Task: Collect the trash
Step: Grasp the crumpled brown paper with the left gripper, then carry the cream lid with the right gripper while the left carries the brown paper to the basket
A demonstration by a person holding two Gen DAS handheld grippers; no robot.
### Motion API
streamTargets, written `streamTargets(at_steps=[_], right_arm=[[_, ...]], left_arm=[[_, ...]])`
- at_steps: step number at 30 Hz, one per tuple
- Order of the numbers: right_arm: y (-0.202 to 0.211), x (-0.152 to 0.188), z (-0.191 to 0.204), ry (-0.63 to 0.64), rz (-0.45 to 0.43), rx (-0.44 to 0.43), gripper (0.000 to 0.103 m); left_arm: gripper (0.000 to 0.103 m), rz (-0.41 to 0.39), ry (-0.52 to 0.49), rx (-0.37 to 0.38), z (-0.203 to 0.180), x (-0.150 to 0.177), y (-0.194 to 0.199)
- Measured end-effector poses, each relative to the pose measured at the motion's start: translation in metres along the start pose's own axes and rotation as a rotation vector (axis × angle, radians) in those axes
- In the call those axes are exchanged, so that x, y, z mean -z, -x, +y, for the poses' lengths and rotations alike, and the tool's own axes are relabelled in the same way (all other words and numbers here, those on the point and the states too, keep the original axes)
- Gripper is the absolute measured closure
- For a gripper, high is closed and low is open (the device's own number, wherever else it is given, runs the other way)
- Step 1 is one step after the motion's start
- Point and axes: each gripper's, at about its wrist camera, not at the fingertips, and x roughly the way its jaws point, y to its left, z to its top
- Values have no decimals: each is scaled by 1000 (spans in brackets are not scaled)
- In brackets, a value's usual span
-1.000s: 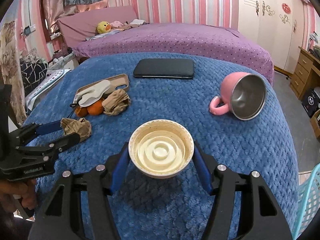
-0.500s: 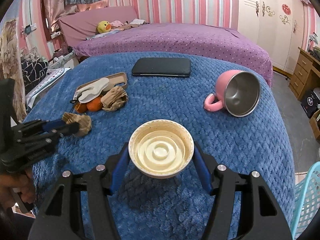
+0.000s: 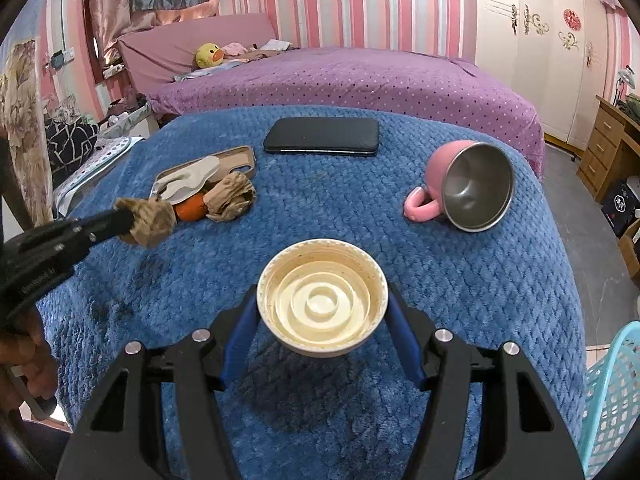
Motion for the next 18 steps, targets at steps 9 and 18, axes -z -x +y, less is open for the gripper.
streamTargets(at_steps=[9,18], right_arm=[[33,-1,-1,-8,-87,0,42],[70,3,-8,-33,-178,26,42]], left_arm=[[97,-53,-2,16,-15,-10,15],[97,-70,2,22,-15,-12,22]])
